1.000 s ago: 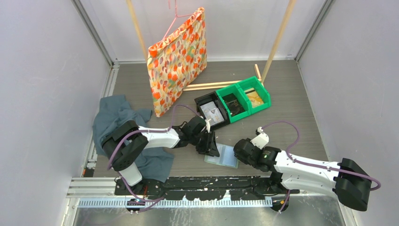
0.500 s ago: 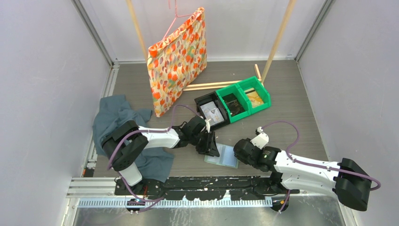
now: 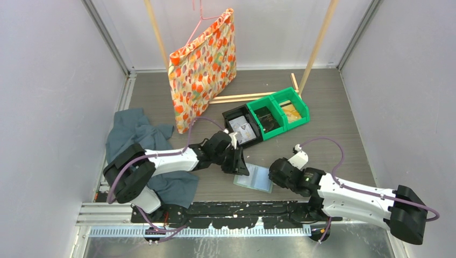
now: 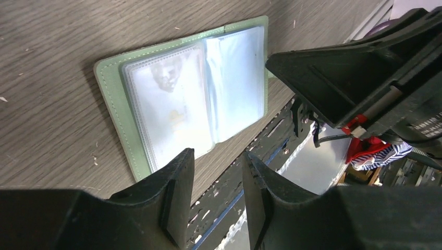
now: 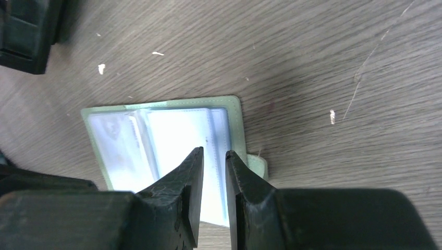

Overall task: Take the credit cards out of the card holder
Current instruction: Remove the credit card from the card holder.

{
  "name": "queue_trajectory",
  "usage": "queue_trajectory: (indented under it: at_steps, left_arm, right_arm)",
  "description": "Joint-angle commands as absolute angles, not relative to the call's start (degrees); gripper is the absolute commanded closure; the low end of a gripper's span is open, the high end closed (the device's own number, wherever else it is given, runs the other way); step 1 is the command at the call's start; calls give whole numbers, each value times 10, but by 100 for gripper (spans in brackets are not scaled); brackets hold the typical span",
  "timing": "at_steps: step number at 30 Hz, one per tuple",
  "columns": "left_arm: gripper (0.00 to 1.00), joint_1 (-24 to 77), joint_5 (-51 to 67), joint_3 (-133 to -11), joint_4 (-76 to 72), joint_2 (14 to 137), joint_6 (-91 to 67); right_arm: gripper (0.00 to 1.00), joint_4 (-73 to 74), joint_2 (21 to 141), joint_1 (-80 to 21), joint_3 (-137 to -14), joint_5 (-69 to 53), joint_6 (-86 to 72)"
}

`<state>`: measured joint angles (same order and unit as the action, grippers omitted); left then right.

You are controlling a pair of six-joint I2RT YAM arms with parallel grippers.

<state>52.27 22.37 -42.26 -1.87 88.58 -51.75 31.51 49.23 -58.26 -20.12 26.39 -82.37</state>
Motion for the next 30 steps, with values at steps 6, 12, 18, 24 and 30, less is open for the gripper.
queue_trajectory:
  at_steps: [6, 12, 18, 24, 30]
  left_arm:
    - [60, 513, 214, -424, -26, 903, -506]
    - [62, 503, 247, -427, -52, 936, -517]
    - [62, 503, 243, -433, -37, 931, -506]
    - [62, 504, 257, -447, -48, 967, -507]
    - [62, 512, 308, -470, -46, 976, -493]
  right_arm:
    - [73, 249, 493, -582, -246, 256, -782]
    - [73, 196, 583, -582, -255, 230, -768]
    - [70, 258, 561, -571, -230, 256, -761]
    - [70, 256, 530, -564, -186, 243, -784]
    - [70, 264, 544, -557, -182, 244, -780]
